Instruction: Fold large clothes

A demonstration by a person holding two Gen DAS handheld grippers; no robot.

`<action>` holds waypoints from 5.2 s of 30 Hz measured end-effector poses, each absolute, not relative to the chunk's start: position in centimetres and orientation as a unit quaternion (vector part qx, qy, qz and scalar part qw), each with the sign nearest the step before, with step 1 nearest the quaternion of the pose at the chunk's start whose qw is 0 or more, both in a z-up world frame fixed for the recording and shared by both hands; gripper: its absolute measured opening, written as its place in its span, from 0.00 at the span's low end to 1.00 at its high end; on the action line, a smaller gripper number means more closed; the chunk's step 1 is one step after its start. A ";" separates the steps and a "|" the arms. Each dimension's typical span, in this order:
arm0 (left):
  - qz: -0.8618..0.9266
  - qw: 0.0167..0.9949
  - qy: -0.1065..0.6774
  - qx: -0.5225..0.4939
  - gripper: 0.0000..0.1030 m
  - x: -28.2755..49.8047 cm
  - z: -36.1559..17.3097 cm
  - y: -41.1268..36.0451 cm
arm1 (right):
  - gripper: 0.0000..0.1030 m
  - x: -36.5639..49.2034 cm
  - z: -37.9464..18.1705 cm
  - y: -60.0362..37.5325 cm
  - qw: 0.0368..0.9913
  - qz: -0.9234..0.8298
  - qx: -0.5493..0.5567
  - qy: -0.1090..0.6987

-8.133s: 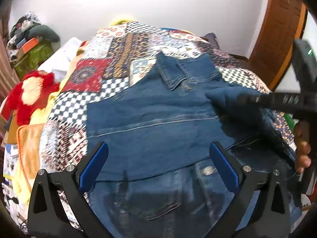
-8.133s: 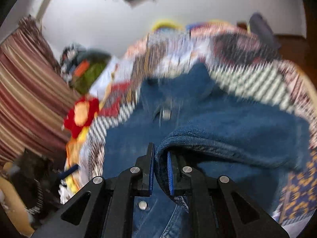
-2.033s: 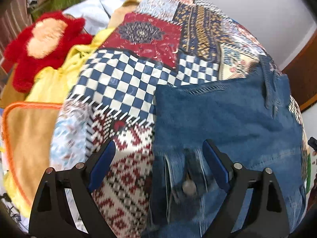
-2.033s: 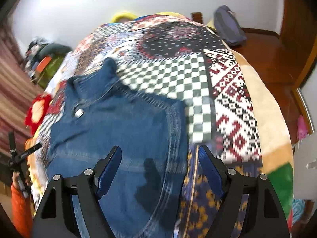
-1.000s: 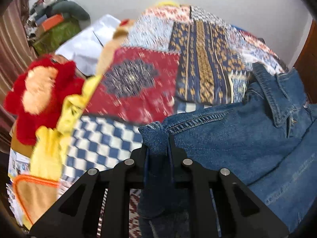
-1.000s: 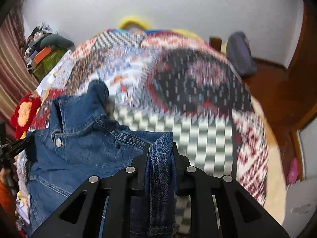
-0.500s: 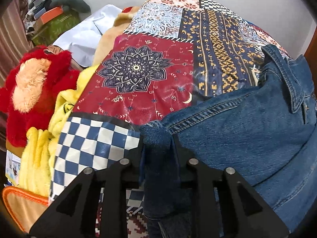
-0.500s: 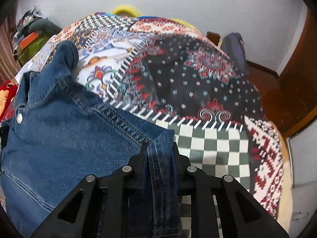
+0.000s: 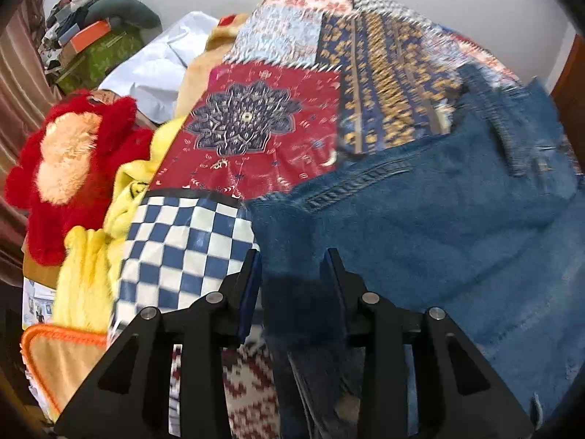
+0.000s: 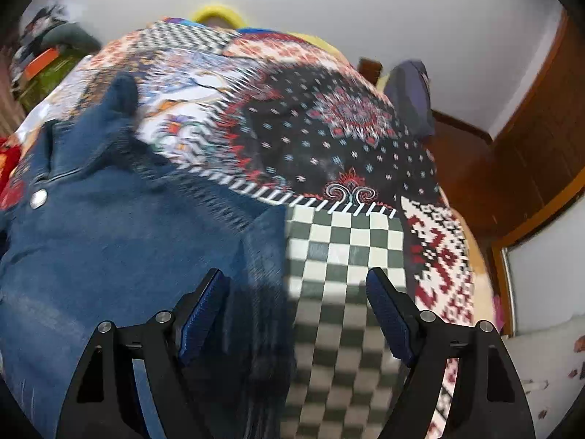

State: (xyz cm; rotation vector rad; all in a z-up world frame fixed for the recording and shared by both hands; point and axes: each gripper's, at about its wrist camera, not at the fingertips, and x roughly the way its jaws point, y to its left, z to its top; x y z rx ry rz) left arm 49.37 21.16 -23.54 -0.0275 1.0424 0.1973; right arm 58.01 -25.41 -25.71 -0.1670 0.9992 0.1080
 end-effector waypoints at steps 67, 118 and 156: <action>-0.036 0.831 0.469 -0.297 0.12 17.8 -23.3 17.6 | 0.15 23.1 -23.7 -30.5 0.859 0.159 0.147 0.464; 0.058 0.872 0.452 -0.180 0.15 52.5 -24.6 21.8 | 0.12 62.4 -25.4 -23.7 0.869 0.154 0.110 0.458; 0.028 0.875 0.484 0.009 0.86 47.0 -19.3 17.5 | 0.13 53.7 -21.6 -20.2 0.867 0.186 -0.029 0.461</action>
